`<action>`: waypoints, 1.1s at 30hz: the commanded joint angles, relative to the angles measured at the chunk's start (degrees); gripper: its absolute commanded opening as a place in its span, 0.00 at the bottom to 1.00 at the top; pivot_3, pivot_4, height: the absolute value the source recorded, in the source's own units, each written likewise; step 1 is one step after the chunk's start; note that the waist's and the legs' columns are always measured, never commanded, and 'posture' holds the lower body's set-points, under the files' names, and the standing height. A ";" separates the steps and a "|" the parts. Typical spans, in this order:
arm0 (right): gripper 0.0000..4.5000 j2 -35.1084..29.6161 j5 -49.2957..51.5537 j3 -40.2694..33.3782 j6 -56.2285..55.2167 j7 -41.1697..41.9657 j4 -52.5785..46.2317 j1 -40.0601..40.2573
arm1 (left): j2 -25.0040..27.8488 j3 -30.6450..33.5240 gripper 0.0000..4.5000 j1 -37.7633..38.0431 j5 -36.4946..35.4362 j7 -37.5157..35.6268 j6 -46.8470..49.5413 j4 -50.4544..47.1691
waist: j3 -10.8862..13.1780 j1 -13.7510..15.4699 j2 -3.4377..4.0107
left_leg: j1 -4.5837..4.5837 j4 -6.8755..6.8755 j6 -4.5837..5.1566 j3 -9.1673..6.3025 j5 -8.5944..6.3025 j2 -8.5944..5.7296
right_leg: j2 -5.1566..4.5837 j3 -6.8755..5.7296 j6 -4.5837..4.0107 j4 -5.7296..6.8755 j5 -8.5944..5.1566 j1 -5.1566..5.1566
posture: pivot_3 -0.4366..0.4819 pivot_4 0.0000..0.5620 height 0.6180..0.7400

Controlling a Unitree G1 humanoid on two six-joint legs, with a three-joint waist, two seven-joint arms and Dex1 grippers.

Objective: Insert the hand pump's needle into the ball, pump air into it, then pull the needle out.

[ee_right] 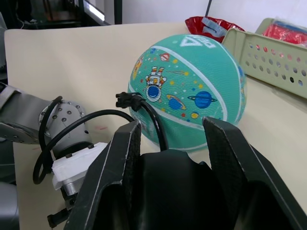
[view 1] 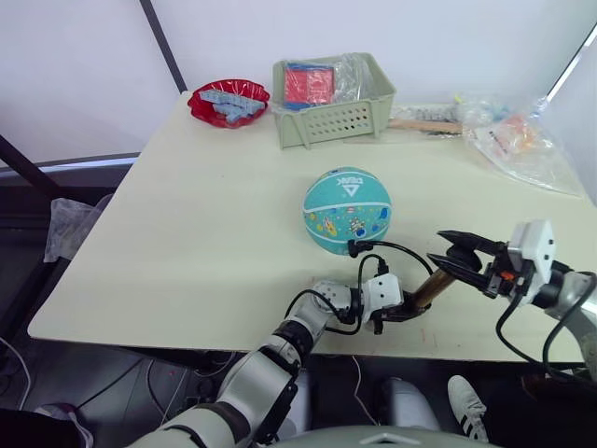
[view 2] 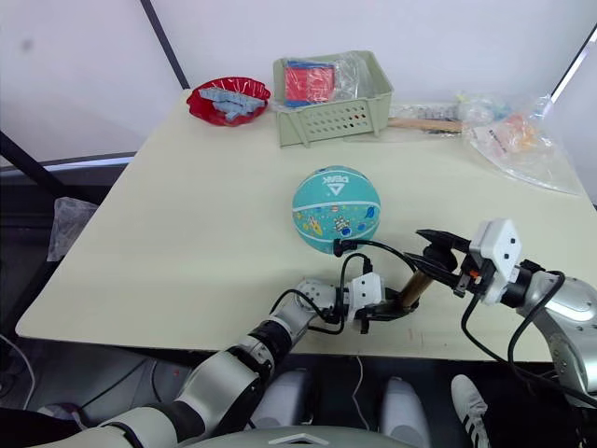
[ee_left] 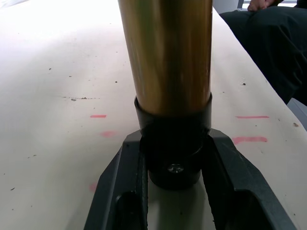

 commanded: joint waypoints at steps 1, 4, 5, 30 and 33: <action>0.34 -2.05 8.31 -6.66 2.85 0.19 -4.56 -2.46 | 2.55 -1.27 0.23 2.38 3.19 0.81 2.91 5.06 | 0.10 0.01 0.01 | 0.00 0.00 0.01 0.00 -0.01 0.00 | 0.00 0.00 0.01 0.00 -0.01 0.00 | 0.48 0.27 0.98; 0.34 -3.55 10.80 -9.37 5.02 -0.21 -5.30 -3.40 | 2.45 -1.33 0.23 2.42 3.23 0.77 2.90 5.04 | 0.18 0.00 -0.01 | -0.04 -0.01 0.04 0.02 -0.04 -0.04 | -0.04 0.00 0.05 -0.06 -0.03 0.00 | 0.48 0.27 0.98; 0.34 -4.04 11.79 -10.44 5.71 -0.36 -5.41 -3.94 | 2.42 -1.34 0.23 2.43 3.24 0.75 2.90 5.04 | 0.18 0.01 -0.02 | -0.04 0.00 0.09 0.08 -0.07 -0.05 | -0.05 0.03 0.06 -0.09 -0.03 -0.01 | 0.48 0.27 0.98; 0.34 -4.24 10.22 -6.49 8.16 -0.26 -5.30 -2.04 | 2.11 -1.43 0.23 2.97 3.38 0.75 2.97 4.88 | -0.13 -0.02 -0.82 | 0.21 0.03 0.72 2.20 -0.50 0.09 | -0.93 0.67 0.71 0.05 0.40 -0.76 | 0.48 0.27 0.98; 0.34 -1.75 6.80 -3.07 5.29 0.47 -3.94 -0.56 | 2.12 -1.38 0.23 2.99 3.34 0.93 3.03 4.81 | -0.30 -0.07 -0.98 | 0.30 0.03 0.70 2.41 -0.52 0.20 | -0.96 0.65 0.75 0.04 0.49 -0.79 | 0.48 0.27 0.98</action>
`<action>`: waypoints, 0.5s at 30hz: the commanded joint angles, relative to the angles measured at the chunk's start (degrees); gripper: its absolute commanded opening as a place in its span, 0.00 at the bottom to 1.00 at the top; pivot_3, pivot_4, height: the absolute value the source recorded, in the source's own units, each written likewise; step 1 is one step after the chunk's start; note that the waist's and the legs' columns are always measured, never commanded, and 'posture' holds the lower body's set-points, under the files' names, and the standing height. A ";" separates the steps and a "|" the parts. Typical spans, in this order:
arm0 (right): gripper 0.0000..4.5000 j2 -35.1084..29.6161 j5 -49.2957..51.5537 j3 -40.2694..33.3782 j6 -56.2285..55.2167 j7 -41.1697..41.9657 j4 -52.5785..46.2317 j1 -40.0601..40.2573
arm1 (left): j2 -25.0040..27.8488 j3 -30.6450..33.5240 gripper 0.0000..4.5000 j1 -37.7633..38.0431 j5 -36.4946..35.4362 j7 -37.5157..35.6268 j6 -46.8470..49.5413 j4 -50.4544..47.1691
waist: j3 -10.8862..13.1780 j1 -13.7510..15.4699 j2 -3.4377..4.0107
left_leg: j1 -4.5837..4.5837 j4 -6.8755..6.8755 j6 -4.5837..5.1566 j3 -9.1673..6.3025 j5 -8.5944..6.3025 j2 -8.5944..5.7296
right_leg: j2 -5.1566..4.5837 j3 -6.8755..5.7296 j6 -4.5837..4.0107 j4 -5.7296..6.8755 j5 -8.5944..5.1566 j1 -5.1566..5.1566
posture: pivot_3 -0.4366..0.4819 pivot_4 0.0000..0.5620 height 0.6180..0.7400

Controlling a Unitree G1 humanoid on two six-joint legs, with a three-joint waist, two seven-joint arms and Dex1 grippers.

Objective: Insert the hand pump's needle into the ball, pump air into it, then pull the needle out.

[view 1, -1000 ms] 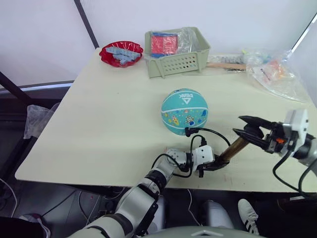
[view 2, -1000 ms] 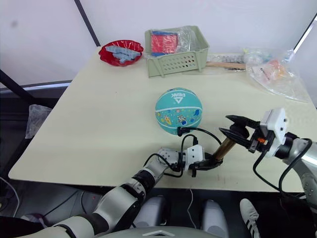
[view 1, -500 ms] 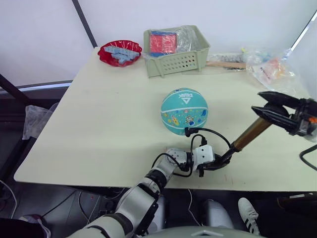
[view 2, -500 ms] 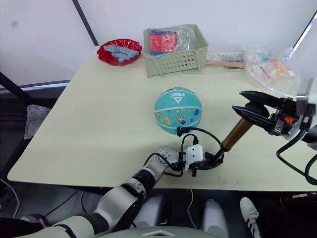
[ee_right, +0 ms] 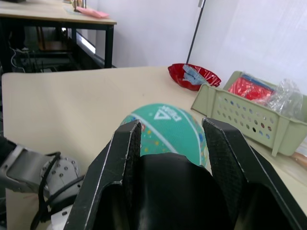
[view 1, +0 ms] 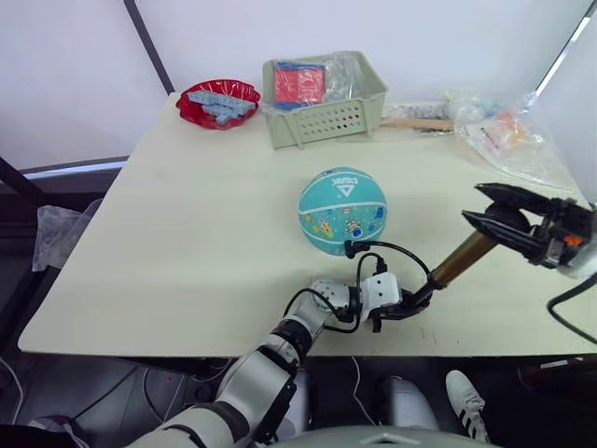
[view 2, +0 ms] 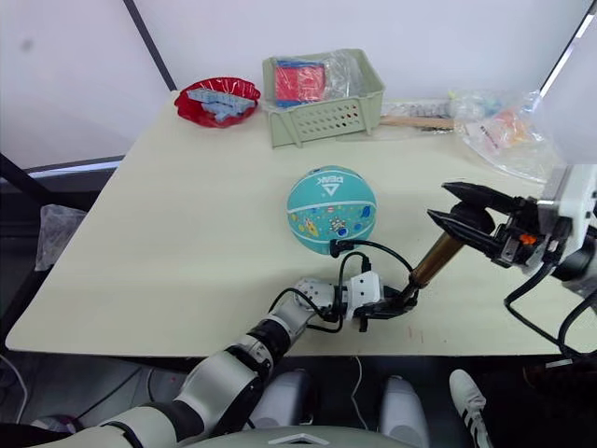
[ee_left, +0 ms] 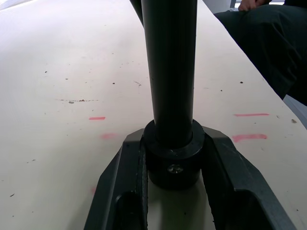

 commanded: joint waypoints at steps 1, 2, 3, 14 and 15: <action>0.34 2.38 -4.43 6.38 -2.02 2.20 2.04 2.88 | 1.58 -1.59 0.23 2.58 3.18 0.71 3.11 4.90 | -0.10 -0.03 -0.10 | 0.02 0.00 -0.01 0.07 -0.01 0.05 | 0.00 -0.01 -0.01 -0.01 0.03 -0.02 | 0.48 0.27 0.98; 0.34 3.24 -4.95 7.07 -2.63 2.22 2.55 3.09 | 1.60 -1.58 0.23 2.61 3.16 0.73 3.12 4.85 | -0.18 -0.04 -0.13 | 0.04 0.00 -0.02 0.11 -0.01 0.07 | 0.00 -0.03 -0.02 -0.01 0.04 -0.02 | 0.48 0.27 0.98; 0.34 3.98 -5.52 7.73 -3.26 2.24 3.10 3.29 | 1.60 -1.59 0.23 2.64 3.15 0.77 3.14 4.82 | -0.25 -0.04 -0.16 | 0.06 0.00 -0.03 0.18 -0.02 0.11 | -0.01 -0.02 -0.01 -0.01 0.06 -0.05 | 0.48 0.27 0.98; 0.34 8.63 -16.74 16.50 -12.87 4.67 10.61 6.87 | 1.67 -1.51 0.23 2.60 3.10 0.66 3.12 4.77 | -0.75 -0.03 -0.17 | 0.05 0.01 -0.05 0.22 -0.15 0.21 | -0.02 -0.23 -0.07 -0.06 0.08 -0.13 | 0.48 0.27 0.98; 0.34 8.83 -16.92 16.65 -13.24 4.53 10.78 6.86 | 1.68 -1.49 0.23 2.56 3.09 0.66 3.11 4.80 | -0.75 -0.03 -0.17 | 0.04 0.01 -0.05 0.16 -0.15 0.22 | -0.02 -0.30 -0.08 -0.06 0.08 -0.11 | 0.48 0.27 0.98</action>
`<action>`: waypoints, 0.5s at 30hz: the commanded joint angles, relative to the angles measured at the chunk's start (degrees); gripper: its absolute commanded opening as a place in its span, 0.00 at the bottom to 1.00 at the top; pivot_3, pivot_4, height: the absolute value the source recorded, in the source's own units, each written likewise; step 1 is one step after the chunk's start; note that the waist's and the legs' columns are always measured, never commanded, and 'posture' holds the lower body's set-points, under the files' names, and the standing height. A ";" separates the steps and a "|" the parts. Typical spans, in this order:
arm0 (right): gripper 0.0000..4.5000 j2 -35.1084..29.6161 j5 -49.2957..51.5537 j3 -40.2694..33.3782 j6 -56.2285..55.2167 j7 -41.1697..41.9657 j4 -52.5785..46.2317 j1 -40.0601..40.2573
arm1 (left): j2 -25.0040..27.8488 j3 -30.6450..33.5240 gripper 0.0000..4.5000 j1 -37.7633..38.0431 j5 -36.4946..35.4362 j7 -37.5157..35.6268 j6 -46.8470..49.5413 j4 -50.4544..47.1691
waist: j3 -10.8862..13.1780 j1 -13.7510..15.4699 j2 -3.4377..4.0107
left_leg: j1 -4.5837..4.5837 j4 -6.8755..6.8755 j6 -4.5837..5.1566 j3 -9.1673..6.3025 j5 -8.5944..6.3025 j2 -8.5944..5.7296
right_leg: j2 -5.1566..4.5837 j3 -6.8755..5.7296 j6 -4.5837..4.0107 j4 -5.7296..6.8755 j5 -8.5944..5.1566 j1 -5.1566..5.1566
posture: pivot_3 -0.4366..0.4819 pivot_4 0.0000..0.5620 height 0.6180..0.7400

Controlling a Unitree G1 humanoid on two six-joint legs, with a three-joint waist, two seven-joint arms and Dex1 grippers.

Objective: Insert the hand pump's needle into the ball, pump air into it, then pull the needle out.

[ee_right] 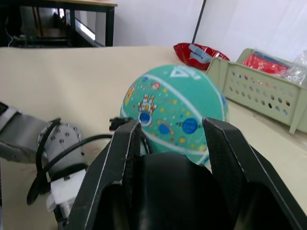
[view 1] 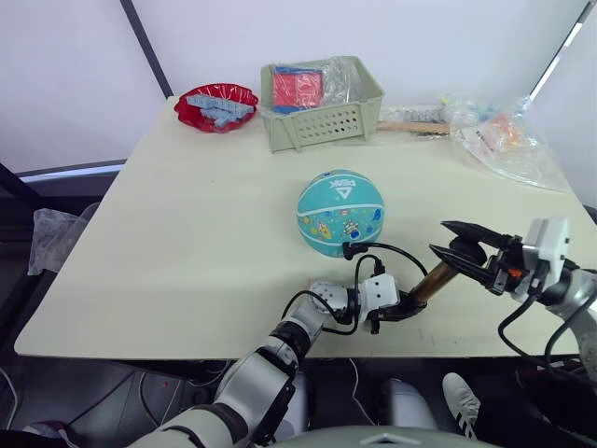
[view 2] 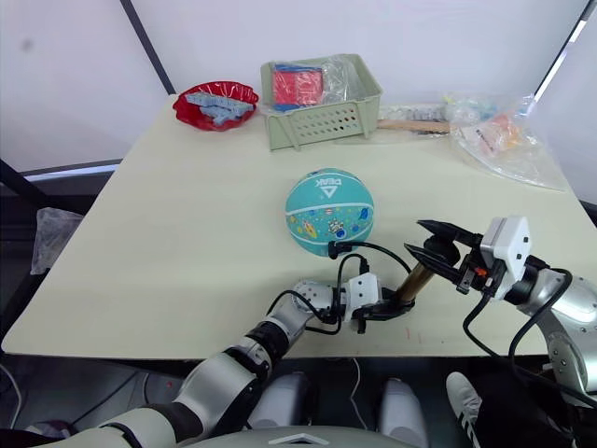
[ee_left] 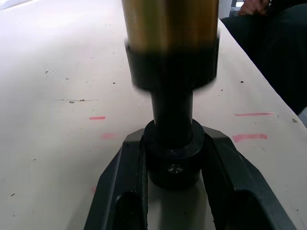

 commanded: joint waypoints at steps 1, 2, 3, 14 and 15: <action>0.34 0.52 -1.38 3.93 1.23 1.85 2.37 2.41 | 1.48 -1.49 0.23 2.34 3.01 0.40 3.06 4.80 | 0.00 0.01 0.01 | 0.00 0.00 0.00 0.00 0.00 0.00 | 0.00 0.00 0.00 0.00 0.00 0.00 | 0.48 0.27 0.98; 0.34 0.47 -1.33 3.81 1.22 1.66 2.04 2.27 | 1.49 -1.50 0.23 2.32 3.02 0.36 3.06 4.83 | 0.00 0.02 0.01 | -0.01 0.00 0.00 -0.03 0.00 0.00 | 0.00 -0.02 -0.01 0.00 0.00 0.01 | 0.48 0.27 0.98; 0.34 0.44 -1.30 3.72 1.23 1.56 1.83 2.14 | 1.51 -1.51 0.23 2.30 3.03 0.33 3.05 4.86 | 0.01 0.02 0.02 | -0.02 0.00 0.00 -0.04 0.00 0.00 | 0.00 -0.04 -0.01 0.00 0.00 0.01 | 0.48 0.27 0.98; 0.34 -3.49 7.24 -4.85 7.19 -0.87 -6.54 -1.86 | 1.56 -1.50 0.23 2.27 3.12 0.32 2.97 5.09 | 0.35 0.25 0.48 | -0.21 0.08 0.00 -0.13 0.00 -0.06 | -0.07 -0.14 -0.01 -0.02 0.01 -0.02 | 0.48 0.27 0.98; 0.34 -3.86 8.44 -5.92 8.11 -1.36 -7.10 -2.46 | 1.58 -1.51 0.23 2.31 3.14 0.32 2.96 5.09 | 0.37 0.23 0.50 | -0.22 0.08 0.00 -0.13 0.00 -0.08 | -0.09 -0.14 -0.01 -0.03 0.01 -0.02 | 0.48 0.27 0.98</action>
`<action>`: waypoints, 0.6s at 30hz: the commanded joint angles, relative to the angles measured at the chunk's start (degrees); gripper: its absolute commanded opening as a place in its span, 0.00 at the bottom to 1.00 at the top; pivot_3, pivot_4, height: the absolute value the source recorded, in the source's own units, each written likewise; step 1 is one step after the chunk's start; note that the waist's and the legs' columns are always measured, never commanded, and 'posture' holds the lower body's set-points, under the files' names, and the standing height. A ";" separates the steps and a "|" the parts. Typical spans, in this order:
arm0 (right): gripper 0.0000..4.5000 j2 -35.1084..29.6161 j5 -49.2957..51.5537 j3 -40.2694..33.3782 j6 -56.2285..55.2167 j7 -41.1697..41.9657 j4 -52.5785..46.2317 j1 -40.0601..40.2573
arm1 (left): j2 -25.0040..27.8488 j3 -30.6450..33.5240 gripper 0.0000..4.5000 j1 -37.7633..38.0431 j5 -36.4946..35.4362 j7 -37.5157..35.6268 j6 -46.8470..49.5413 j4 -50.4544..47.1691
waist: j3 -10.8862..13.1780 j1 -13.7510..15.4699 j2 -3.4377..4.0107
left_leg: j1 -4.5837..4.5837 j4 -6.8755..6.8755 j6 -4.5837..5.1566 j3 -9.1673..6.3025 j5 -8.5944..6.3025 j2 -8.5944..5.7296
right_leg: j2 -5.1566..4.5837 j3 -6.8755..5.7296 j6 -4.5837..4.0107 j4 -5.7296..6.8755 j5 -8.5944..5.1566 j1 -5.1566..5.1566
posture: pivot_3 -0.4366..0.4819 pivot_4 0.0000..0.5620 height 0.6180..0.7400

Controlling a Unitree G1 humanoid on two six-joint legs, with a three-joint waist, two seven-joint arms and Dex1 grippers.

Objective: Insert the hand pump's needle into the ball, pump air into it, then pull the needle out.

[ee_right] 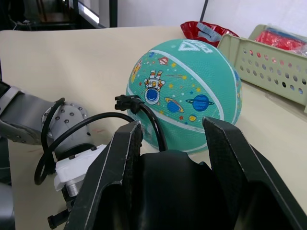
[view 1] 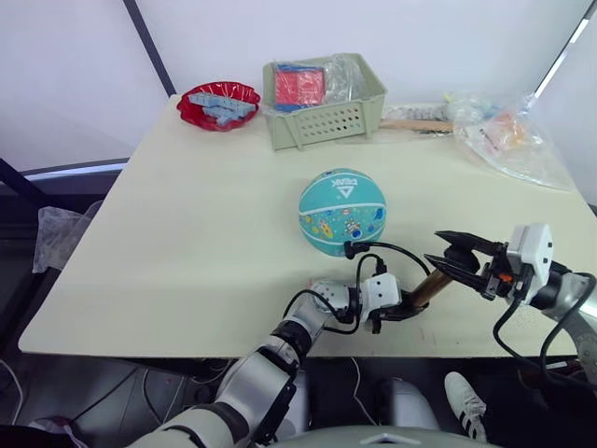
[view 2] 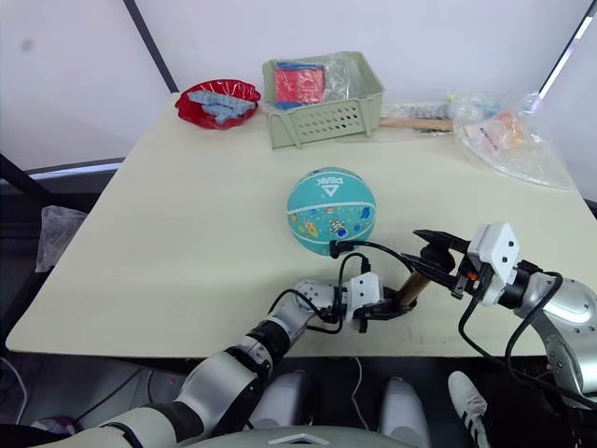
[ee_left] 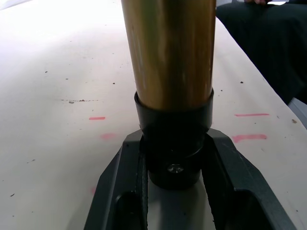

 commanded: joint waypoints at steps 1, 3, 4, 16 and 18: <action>0.34 -1.49 8.83 -5.57 4.02 -1.21 -5.35 -3.00 | 2.09 -1.55 0.23 2.52 3.25 0.58 2.97 5.18 | 0.04 -0.02 0.01 | -0.02 0.00 0.00 0.00 0.00 -0.01 | 0.00 0.00 0.00 -0.04 0.00 0.01 | 0.48 0.27 0.98; 0.34 -2.86 12.61 -8.32 6.82 -2.55 -6.59 -5.16 | 2.12 -1.60 0.23 2.56 3.29 0.54 2.98 5.23 | 0.19 -0.04 0.12 | -0.05 0.00 0.00 -0.03 0.00 -0.02 | -0.01 -0.05 0.00 -0.10 0.01 0.02 | 0.48 0.27 0.98; 0.34 -3.59 14.37 -9.63 8.15 -3.07 -6.99 -6.12 | 2.12 -1.63 0.23 2.57 3.30 0.53 2.98 5.25 | 0.23 -0.01 0.19 | -0.08 0.02 0.00 -0.07 0.00 -0.01 | -0.01 -0.10 -0.03 -0.13 0.04 0.02 | 0.48 0.27 0.98; 0.34 -11.75 24.65 -19.95 16.52 -5.31 -4.94 -14.45 | 1.79 -1.62 0.23 2.15 3.21 0.41 3.06 5.32 | 0.39 -0.10 0.48 | -0.17 0.03 0.01 -0.37 0.01 0.00 | 0.04 -0.44 -0.09 -0.41 0.12 0.22 | 0.48 0.27 0.98; 0.34 -12.28 25.25 -20.29 17.40 -5.63 -4.91 -15.12 | 1.85 -1.64 0.23 2.23 3.21 0.33 3.00 5.27 | 0.41 -0.06 0.49 | -0.18 0.04 0.01 -0.39 0.01 0.00 | 0.04 -0.45 -0.09 -0.41 0.13 0.22 | 0.48 0.27 0.98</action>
